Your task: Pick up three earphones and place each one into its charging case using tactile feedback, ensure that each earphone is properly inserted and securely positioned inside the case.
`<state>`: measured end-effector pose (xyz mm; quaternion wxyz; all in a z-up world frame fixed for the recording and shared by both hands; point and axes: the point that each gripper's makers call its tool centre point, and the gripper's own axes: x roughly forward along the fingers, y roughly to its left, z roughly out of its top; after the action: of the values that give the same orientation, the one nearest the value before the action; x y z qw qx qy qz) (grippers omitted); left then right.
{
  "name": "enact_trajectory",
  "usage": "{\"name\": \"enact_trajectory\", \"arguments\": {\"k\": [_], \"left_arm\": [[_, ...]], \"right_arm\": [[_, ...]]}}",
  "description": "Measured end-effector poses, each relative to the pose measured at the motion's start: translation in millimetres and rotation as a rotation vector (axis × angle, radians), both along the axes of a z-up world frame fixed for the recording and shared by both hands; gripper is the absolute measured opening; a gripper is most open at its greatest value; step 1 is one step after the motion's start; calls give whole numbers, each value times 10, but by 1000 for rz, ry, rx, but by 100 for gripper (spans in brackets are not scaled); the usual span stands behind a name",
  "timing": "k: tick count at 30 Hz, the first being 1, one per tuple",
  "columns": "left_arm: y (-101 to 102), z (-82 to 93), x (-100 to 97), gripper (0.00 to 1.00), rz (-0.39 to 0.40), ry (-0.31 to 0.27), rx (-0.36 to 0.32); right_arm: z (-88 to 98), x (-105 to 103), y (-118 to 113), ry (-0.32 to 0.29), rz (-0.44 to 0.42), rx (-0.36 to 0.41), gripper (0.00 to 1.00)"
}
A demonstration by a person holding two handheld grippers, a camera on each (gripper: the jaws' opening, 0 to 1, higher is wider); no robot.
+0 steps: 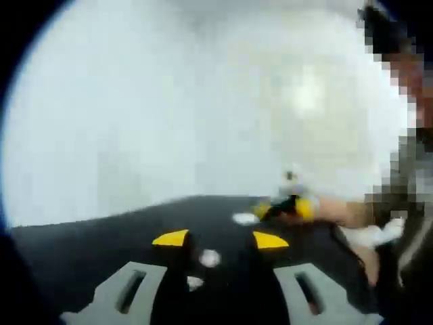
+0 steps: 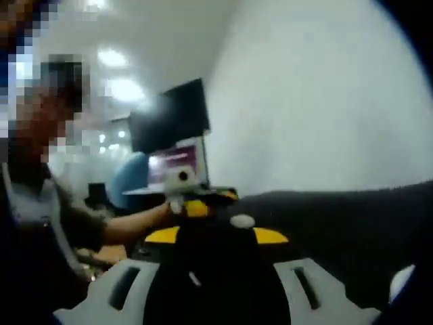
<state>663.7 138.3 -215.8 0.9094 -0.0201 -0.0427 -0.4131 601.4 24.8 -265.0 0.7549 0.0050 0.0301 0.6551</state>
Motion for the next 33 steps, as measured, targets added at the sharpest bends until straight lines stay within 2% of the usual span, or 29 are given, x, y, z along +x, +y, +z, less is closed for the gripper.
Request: {"name": "enact_trajectory", "arguments": {"k": [2,4,6,10,15,20,21,22,23,24,26,29,31,33], "left_arm": [[100,-13,54,26,41,22,-19],[104,-28,59,27,33,43,-27],[70,-26,46,27,25,44,-32],[16,-81,51,28,29,41,0],[37,-78,92,28,44,36,-7],[105,-74,129,28,56,33,-26],[124,-67,144,28,67,21,-21],[181,-63,174,28,104,-12,3],[240,-67,211,27,143,-36,27],[307,-79,245,26,179,-48,43],[440,-91,309,25,240,-48,45],[619,-39,359,24,302,-62,3],[710,-18,365,24,312,-52,-40],[751,-12,362,24,316,-49,-59]], "right_arm": [[-160,-22,40,-33,10,-95,46],[-270,-49,66,-74,23,-163,46],[-278,-44,70,-63,22,-163,46],[-308,-16,64,-22,24,-169,46],[-390,-9,93,-58,21,-219,49],[-560,-37,157,-12,50,-311,53],[-539,-28,199,-38,44,-296,53],[-537,-21,209,-32,35,-297,50],[-538,-28,209,-29,28,-296,43],[-520,1,210,-46,4,-297,40],[-552,-41,231,-58,9,-319,40],[-558,-52,251,-80,-17,-338,40],[-533,-59,243,-81,-33,-340,40],[-424,-41,224,-100,-79,-291,39]]}}
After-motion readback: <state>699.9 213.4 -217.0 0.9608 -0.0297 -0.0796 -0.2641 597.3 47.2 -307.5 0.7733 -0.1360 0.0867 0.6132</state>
